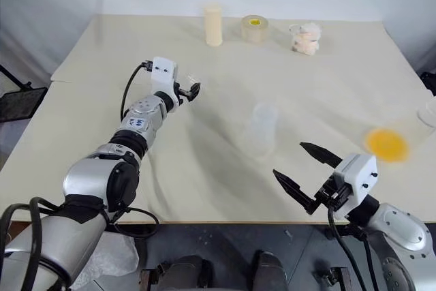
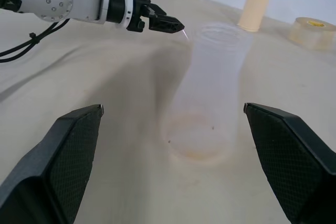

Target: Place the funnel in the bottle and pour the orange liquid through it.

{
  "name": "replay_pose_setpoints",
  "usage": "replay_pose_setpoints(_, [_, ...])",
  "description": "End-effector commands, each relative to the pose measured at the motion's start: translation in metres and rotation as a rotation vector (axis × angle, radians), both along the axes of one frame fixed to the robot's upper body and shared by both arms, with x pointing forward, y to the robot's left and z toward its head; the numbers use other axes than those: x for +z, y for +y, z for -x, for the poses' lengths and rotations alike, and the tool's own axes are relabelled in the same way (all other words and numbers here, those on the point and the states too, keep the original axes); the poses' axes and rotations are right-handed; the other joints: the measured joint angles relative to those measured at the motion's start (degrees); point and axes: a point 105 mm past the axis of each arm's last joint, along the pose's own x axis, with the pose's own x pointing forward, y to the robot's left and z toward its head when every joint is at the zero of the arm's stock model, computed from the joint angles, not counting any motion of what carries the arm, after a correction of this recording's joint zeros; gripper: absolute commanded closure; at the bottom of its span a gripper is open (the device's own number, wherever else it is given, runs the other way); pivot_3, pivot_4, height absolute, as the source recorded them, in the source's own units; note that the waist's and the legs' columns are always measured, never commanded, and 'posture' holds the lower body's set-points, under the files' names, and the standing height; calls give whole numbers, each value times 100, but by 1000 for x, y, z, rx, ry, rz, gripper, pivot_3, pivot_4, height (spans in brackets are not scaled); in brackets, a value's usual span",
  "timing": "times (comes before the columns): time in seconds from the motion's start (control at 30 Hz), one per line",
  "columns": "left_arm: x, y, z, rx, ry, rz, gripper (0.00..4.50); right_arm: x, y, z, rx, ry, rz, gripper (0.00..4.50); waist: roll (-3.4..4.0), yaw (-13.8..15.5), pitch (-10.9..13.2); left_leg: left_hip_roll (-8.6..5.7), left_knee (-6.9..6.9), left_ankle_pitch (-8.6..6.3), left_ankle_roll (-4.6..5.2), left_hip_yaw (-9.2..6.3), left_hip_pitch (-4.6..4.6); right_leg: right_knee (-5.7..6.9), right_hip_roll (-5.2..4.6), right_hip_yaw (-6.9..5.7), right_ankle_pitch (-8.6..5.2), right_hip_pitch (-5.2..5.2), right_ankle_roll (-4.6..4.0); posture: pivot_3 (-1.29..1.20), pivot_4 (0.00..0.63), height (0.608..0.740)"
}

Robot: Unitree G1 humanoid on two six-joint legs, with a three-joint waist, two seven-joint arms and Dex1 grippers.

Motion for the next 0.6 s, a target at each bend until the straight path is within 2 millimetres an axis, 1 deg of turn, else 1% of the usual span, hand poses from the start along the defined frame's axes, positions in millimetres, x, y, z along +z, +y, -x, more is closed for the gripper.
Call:
replay_pose_setpoints(0.03, [10, -4, -1, -8, -23, -24, 46, 11, -2, 6, -11, -42, -1, 0, -1, 12, 0, -1, 1, 0, 0, 0, 0, 0, 0, 0, 0, 1, 0, 0, 150, 740])
replay_pose_setpoints(0.13, [5, -5, -1, -11, -13, -23, 46, 11, -3, 7, -10, -37, 2, 0, -1, 8, -1, -1, 1, 0, 0, 0, -1, 0, 0, 0, 0, 1, 0, 0, 150, 740])
replay_pose_setpoints(0.23, [1, -8, 0, -27, -2, -26, 639, 12, -3, 4, -9, -37, 4, 0, -1, -2, -1, 0, 0, 0, 0, 0, 0, -1, 0, 0, 0, 1, 0, 0, 150, 740])
replay_pose_setpoints(0.3, [-3, -12, 1, -46, 18, -24, 1217, 12, -3, 3, -7, -40, 5, 0, -1, -6, -1, 0, 0, 0, 0, 0, 0, -1, 0, 0, 0, 0, 0, 0, 150, 740])
replay_pose_setpoints(0.43, [-9, -21, 4, -94, 40, -31, 2534, 12, -3, 0, -8, -45, 5, 0, -1, -1, -1, 0, 0, 0, 0, 3, 0, 0, 0, 0, 0, 1, 0, 0, 150, 740])
replay_pose_setpoints(0.47, [-10, -22, 4, -98, 45, -32, 2754, 12, -2, 0, -8, -45, 5, 0, -1, -1, -1, 0, 0, 0, 0, 3, 0, 0, 0, 0, 0, 1, 0, 0, 150, 740])
replay_pose_setpoints(0.57, [-11, -23, 4, -99, 50, -31, 3848, 12, -2, 0, -11, -47, 4, 0, -1, -4, -1, 0, 0, 0, 0, 3, 0, -1, 0, -1, 0, 0, 0, 0, 150, 740])
replay_pose_setpoints(0.6, [-11, -22, 4, -99, 48, -34, 4146, 12, -2, 0, -11, -48, 4, 0, -1, -5, -1, 0, 0, 0, 0, 3, 0, -1, 0, -1, 0, 0, 0, 0, 150, 740])
